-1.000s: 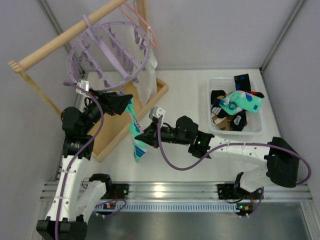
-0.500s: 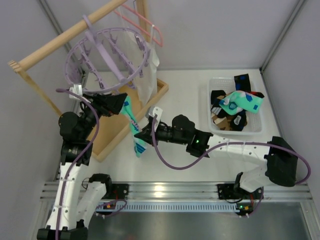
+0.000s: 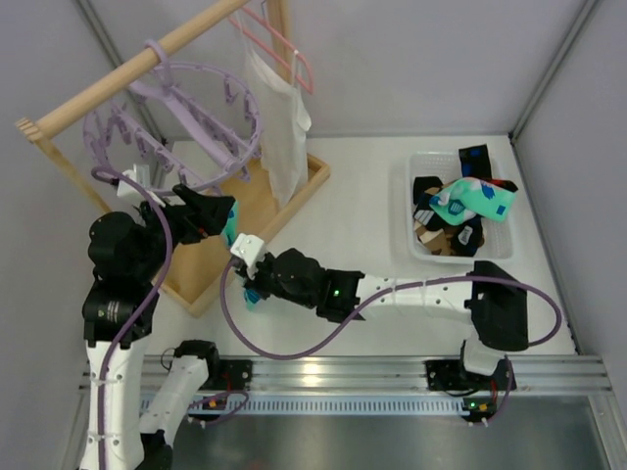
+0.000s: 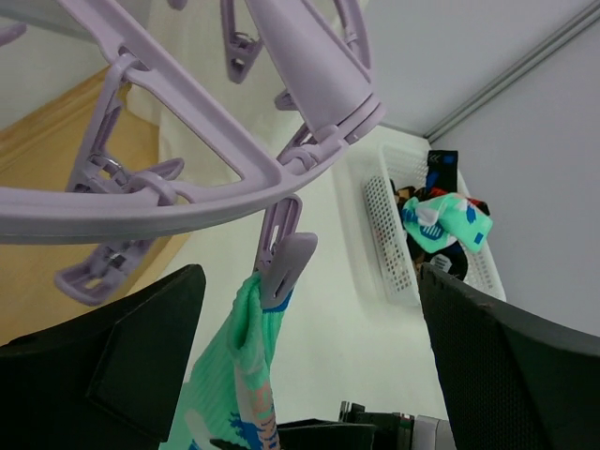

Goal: Remove the socks clipped to the hanger

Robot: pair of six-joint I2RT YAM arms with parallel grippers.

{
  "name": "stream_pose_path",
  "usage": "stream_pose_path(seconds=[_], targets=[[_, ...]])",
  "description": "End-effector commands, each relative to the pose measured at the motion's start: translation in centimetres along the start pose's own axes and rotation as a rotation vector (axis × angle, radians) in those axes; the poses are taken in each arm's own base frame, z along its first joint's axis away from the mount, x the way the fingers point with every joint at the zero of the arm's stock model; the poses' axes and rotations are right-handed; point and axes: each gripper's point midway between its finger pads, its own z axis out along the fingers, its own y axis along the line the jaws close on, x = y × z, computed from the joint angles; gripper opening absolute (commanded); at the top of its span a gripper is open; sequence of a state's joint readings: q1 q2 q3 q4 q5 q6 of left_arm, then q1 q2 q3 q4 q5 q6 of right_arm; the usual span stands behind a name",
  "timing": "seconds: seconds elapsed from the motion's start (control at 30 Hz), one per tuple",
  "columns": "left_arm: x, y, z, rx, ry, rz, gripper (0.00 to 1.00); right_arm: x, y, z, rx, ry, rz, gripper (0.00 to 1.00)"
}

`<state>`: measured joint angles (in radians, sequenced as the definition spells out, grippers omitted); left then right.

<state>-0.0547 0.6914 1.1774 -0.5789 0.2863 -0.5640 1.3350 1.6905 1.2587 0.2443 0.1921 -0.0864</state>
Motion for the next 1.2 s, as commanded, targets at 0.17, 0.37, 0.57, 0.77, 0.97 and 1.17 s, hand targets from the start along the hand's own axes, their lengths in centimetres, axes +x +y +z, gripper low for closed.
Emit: stream_pose_path(seconds=[0.17,0.37,0.57,0.77,0.97,1.17], targets=[[1.3,0.2,-4.4,-0.074,0.084,0.069,0.98,-0.9,-1.0,1.0,0.239,-0.045,-0.005,0.0],[-0.5,0.1,-6.2,-0.149,0.073,0.11,0.98,-1.2,-0.3,1.2,0.29,-0.07,-0.033,0.0],[-0.6,2.5,-5.3,-0.275,0.125,0.142,0.97,-2.5,-0.3,2.0,0.396,-0.078,-0.076,0.0],[-2.6,2.8,-4.8,-0.331,0.118,0.165,0.93,-2.6,1.2,3.8,0.427,-0.063,-0.143,0.0],[-3.9,5.1,-4.2,-0.47,0.117,0.2,0.9,-2.5,2.4,5.5,0.418,-0.043,-0.2,0.0],[-3.3,6.6,-3.4,-0.525,0.154,0.21,0.84,-2.2,3.1,7.0,0.416,-0.017,-0.253,0.0]])
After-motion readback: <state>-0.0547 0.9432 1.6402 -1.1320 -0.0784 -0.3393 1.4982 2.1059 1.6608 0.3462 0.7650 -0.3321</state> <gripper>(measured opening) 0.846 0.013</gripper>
